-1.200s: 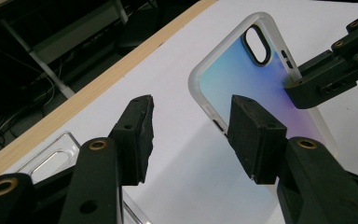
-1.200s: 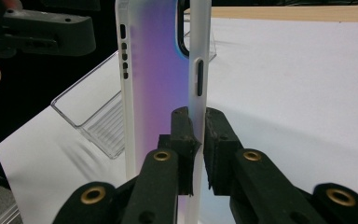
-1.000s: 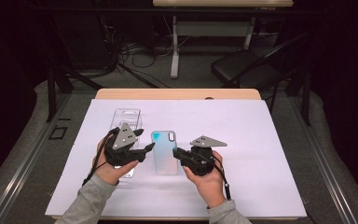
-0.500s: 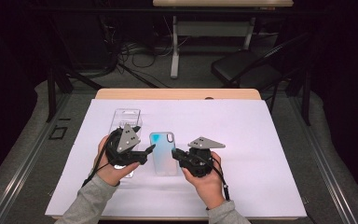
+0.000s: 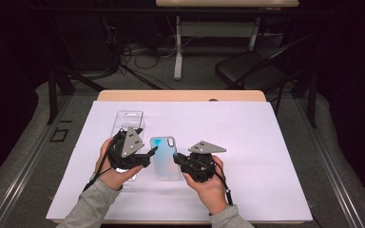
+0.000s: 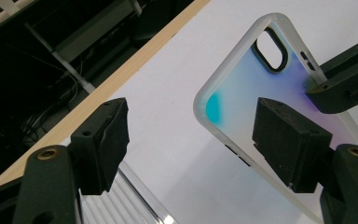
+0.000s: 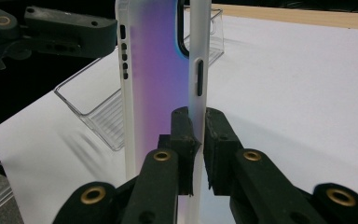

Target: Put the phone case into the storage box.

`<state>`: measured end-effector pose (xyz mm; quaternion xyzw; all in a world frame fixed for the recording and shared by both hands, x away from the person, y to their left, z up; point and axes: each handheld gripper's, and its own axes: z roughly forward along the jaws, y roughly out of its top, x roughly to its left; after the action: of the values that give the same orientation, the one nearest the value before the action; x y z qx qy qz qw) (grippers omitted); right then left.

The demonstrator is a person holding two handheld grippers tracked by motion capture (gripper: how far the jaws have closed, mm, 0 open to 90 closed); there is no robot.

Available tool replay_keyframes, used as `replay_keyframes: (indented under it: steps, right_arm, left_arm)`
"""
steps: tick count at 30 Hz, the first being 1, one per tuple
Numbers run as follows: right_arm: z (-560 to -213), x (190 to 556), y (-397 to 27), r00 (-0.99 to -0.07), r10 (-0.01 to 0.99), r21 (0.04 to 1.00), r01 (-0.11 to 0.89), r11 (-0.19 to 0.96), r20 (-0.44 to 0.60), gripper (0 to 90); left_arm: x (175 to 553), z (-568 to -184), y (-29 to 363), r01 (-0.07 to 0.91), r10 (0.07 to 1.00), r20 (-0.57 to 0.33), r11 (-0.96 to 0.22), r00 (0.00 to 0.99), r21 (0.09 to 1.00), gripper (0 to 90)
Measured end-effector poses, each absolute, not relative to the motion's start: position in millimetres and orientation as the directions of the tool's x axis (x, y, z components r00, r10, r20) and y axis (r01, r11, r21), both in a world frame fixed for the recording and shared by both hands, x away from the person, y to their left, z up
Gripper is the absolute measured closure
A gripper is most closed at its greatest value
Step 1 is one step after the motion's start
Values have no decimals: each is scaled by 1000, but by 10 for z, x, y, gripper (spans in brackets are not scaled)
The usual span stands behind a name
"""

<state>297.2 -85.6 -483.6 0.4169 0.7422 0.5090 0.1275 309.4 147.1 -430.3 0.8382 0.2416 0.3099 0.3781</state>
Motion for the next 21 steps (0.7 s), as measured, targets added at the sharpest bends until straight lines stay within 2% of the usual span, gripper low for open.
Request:
replay_keyframes:
  steps: [12, 21]
  right_arm:
    - [-4833, 2936, -809, -629, 755, 867, 467, 176, 186, 835]
    - [-4833, 2928, -794, -630, 757, 866, 464, 186, 175, 836]
  left_arm:
    - [3103, -4323, 1471, 170, 636, 367, -623, 679, 764, 348]
    - [3096, -4327, 1470, 167, 628, 376, -634, 682, 755, 474]
